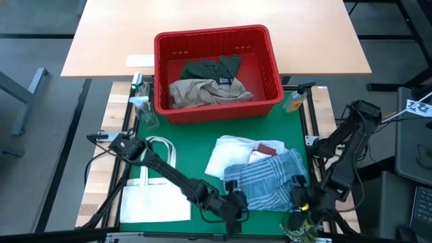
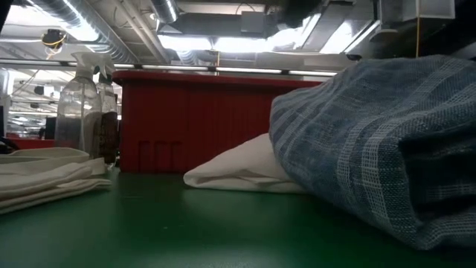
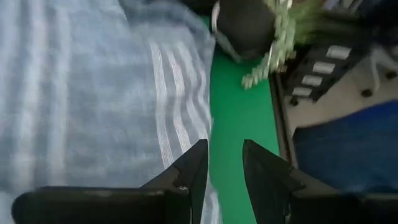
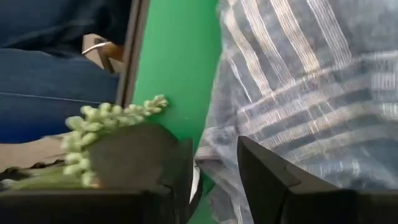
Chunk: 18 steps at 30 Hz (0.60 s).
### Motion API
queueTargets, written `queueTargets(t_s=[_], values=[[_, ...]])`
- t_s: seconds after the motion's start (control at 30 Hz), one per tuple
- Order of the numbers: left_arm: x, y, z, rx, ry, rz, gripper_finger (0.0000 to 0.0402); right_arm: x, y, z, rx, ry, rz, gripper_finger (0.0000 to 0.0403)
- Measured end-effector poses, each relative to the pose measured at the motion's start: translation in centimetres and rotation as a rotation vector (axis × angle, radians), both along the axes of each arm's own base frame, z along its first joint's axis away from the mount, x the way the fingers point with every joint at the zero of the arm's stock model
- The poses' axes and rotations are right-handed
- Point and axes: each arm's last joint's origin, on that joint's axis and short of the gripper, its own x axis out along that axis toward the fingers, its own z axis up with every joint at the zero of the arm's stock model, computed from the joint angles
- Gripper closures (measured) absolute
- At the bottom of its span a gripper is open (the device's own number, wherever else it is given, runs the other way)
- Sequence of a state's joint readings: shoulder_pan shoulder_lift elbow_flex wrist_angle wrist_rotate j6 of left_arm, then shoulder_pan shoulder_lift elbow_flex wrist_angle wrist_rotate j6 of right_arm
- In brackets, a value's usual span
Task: Fold Laundry from Bin
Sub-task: Fold the blue checkered polo shirt
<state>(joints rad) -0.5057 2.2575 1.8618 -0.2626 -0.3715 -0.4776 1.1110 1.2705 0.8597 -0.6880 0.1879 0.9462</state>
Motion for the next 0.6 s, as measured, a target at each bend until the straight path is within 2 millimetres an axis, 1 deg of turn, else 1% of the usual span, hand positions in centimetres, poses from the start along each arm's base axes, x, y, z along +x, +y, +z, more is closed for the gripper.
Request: queueTargets(t_s=[0.07,0.17,0.27,0.33,0.4,0.5,0.6], values=[[-0.1,-0.5,-1.2,0.018,0.027,-0.008,0.0305,-0.2,0.2,-0.9,-0.02,0.021,-0.011,0.0276],[0.2,-0.8,-3.0,0.036,0.054,-0.008,0.0305,-0.5,0.3,-2.4,-0.053,0.081,-0.02,0.0276],[0.5,-0.7,-4.9,0.051,0.088,0.003,0.0305,-0.8,0.2,-3.9,-0.079,0.183,-0.039,0.0276],[0.6,-0.5,-5.7,0.058,0.105,0.006,0.0305,-1.0,0.0,-5.0,-0.097,0.276,-0.052,0.0276],[0.7,-0.4,-5.8,0.058,0.11,0.007,0.0305,-1.4,-0.2,-6.0,-0.111,0.378,-0.065,0.0276],[0.7,-0.4,-5.8,0.058,0.11,0.008,0.0305,-1.9,-0.3,-6.7,-0.128,0.529,-0.068,0.0276],[0.7,-0.4,-5.8,0.06,0.114,0.008,0.0305,-2.1,-0.5,-6.8,-0.136,0.576,-0.066,0.0276]])
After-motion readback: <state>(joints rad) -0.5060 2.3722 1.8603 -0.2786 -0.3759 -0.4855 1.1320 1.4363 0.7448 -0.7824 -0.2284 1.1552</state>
